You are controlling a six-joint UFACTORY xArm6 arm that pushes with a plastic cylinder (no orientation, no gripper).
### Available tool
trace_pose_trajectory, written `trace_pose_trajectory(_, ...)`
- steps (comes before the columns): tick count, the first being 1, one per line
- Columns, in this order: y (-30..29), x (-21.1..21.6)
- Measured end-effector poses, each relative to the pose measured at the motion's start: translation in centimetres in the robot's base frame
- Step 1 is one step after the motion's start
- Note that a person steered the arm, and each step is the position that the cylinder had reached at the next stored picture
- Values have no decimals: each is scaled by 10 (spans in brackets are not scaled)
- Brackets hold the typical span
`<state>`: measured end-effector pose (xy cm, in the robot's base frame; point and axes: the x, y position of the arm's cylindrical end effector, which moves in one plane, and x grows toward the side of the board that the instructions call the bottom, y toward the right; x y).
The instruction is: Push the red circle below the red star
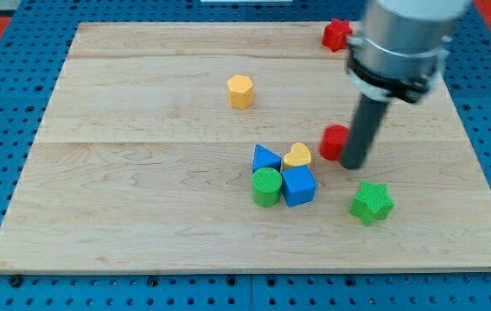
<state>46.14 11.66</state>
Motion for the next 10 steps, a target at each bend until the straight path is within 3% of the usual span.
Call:
trace_pose_trajectory(1, -2, -38)
trace_pose_trajectory(3, -36, -36)
trace_pose_trajectory(4, -54, -101)
trace_pose_trajectory(6, -55, -137)
trace_pose_trajectory(7, -15, -140)
trace_pose_trajectory(10, -25, -126)
